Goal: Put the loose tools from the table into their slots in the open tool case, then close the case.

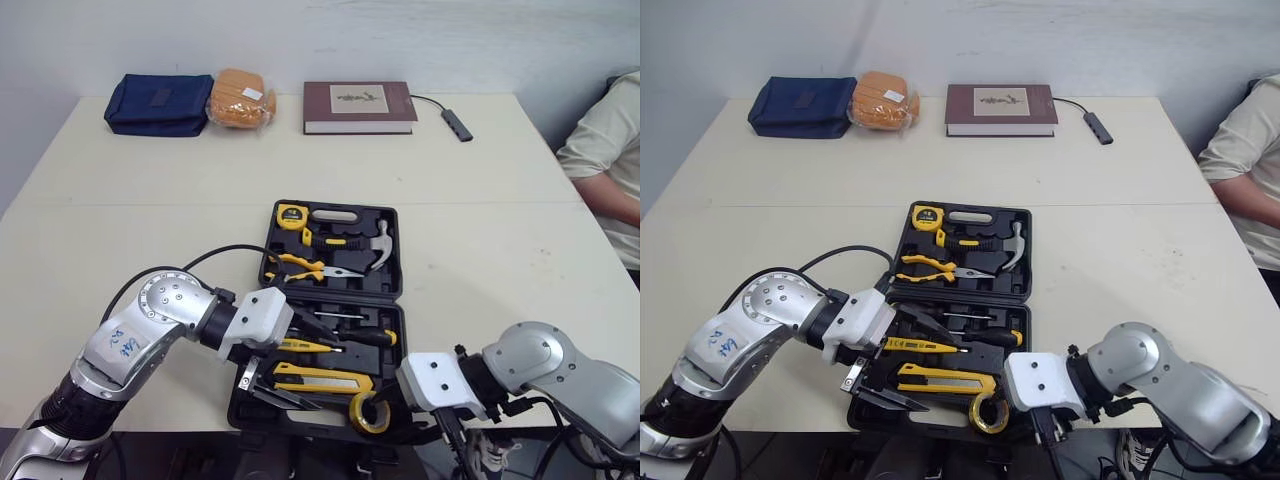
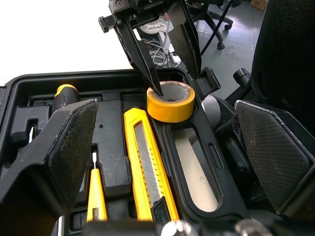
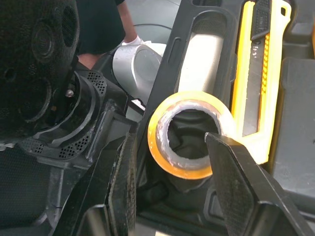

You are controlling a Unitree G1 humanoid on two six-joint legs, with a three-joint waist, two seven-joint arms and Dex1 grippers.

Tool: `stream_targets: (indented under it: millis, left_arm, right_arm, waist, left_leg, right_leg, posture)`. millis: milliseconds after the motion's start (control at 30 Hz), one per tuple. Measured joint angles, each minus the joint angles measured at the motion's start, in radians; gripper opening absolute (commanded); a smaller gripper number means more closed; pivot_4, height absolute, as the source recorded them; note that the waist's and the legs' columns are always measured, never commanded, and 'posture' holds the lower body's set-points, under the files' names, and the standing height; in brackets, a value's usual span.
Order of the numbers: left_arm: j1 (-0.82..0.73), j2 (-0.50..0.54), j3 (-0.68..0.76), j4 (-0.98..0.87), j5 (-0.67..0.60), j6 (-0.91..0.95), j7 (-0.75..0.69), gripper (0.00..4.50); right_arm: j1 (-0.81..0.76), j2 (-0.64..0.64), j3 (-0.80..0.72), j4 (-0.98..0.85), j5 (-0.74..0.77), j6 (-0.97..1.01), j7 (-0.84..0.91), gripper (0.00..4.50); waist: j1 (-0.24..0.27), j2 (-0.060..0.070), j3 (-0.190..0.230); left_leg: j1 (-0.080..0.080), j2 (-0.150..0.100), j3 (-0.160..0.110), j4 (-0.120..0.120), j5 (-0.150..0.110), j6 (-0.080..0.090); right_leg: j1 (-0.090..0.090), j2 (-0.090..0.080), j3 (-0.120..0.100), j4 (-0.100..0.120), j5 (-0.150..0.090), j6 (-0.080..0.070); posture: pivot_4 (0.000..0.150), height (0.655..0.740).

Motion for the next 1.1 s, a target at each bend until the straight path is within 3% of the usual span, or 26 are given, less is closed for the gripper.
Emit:
stream_targets:
  millis: [200,267,400,633,867,1100]
  left_arm:
    - [0.000,0.000,0.000,0.000,0.000,0.000,0.000,4.50]
    - [0.000,0.000,0.000,0.000,0.000,0.000,0.000,4.50]
    - [0.000,0.000,0.000,0.000,0.000,0.000,0.000,4.50]
    - [-0.001,0.000,0.000,0.000,0.000,0.000,0.001,4.50]
    - [-0.001,0.000,0.000,-0.001,0.000,0.000,0.000,4.50]
    - [-0.003,-0.003,-0.006,-0.001,0.000,0.000,-0.001,4.50]
  right_arm:
    - [0.004,0.000,0.005,0.000,-0.006,-0.003,-0.005,2.34]
    - [0.007,0.000,0.005,0.000,-0.008,-0.005,-0.006,1.81]
    - [0.011,0.000,0.005,0.000,-0.016,-0.007,-0.009,0.10]
    - [0.028,-0.002,-0.007,-0.004,-0.020,-0.030,-0.016,0.03]
    - [0.077,-0.084,-0.112,-0.064,0.051,-0.003,0.008,0.03]
    - [0.149,-0.089,-0.090,-0.076,-0.002,-0.056,-0.020,0.03]
  waist:
    - [0.000,0.000,0.000]
    - [0.000,0.000,0.000]
    - [0.000,0.000,0.000]
    - [0.000,0.000,0.000]
    - [0.001,0.000,0.000]
    - [0.000,0.000,0.000]
  left_leg:
    - [0.000,0.000,0.000,0.000,0.000,0.000]
    - [0.000,0.000,0.000,0.000,0.000,0.000]
    - [0.000,0.000,0.000,0.000,0.000,0.000]
    - [0.000,0.000,0.000,0.000,0.000,0.000]
    - [0.000,0.000,0.000,0.000,0.000,0.000]
    - [0.000,0.000,0.000,0.000,0.000,0.000]
  right_leg:
    - [0.000,0.000,0.000,0.000,0.000,0.000]
    - [0.000,0.000,0.000,0.000,0.000,0.000]
    - [0.000,0.000,0.000,0.000,0.000,0.000]
    - [0.000,0.000,0.000,0.000,0.000,0.000]
    - [0.000,0.000,0.000,0.000,0.000,0.000]
    - [0.000,0.000,0.000,0.000,0.000,0.000]
  posture:
    - [0.150,0.7400]
    - [0.150,0.7400]
    - [0.150,0.7400]
    - [0.150,0.7400]
    - [0.150,0.7400]
    - [0.150,0.7400]
